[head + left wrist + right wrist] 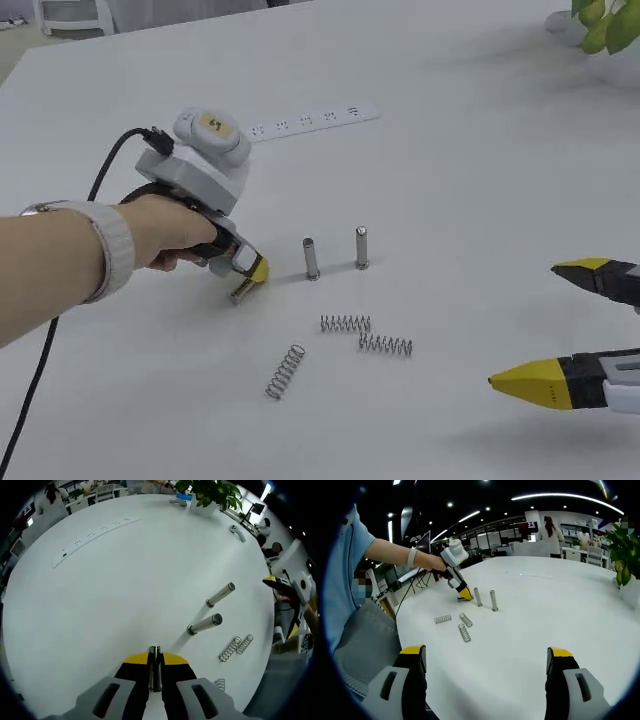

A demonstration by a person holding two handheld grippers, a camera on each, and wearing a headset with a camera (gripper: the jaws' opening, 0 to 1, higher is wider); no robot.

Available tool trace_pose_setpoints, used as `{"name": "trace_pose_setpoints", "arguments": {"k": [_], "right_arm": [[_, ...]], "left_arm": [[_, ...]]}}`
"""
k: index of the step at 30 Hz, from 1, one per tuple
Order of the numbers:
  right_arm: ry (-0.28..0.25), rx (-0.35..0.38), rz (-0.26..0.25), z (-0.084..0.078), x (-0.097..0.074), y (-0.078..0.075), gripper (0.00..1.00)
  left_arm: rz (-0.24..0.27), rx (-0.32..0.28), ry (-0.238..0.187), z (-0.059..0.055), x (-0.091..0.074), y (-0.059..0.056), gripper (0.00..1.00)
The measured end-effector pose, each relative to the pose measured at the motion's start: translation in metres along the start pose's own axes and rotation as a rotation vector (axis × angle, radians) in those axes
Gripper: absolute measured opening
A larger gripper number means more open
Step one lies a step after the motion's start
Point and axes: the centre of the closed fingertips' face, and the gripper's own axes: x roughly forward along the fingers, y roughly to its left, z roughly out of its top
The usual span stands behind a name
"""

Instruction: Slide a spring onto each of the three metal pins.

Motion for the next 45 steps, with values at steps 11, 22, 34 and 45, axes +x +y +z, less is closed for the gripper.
{"name": "trace_pose_setpoints", "arguments": {"k": [11, 22, 34, 45], "right_arm": [[0.001, -0.002, 0.001, 0.002, 0.0, 0.002, 0.99], [0.005, -0.001, 0.008, 0.0, 0.001, 0.005, 0.99], [0.002, -0.008, 0.016, 0.002, 0.002, 0.009, 0.99], [0.007, -0.013, 0.019, 0.002, 0.002, 0.01, 0.99]], "left_arm": [[0.006, -0.01, -0.015, -0.002, -0.002, 0.002, 0.0], [0.01, -0.024, -0.049, -0.001, -0.014, 0.006, 0.0], [0.005, -0.026, -0.109, -0.003, -0.026, 0.004, 0.0], [-0.004, -0.012, -0.183, 0.0, -0.037, -0.003, 0.0]]}}
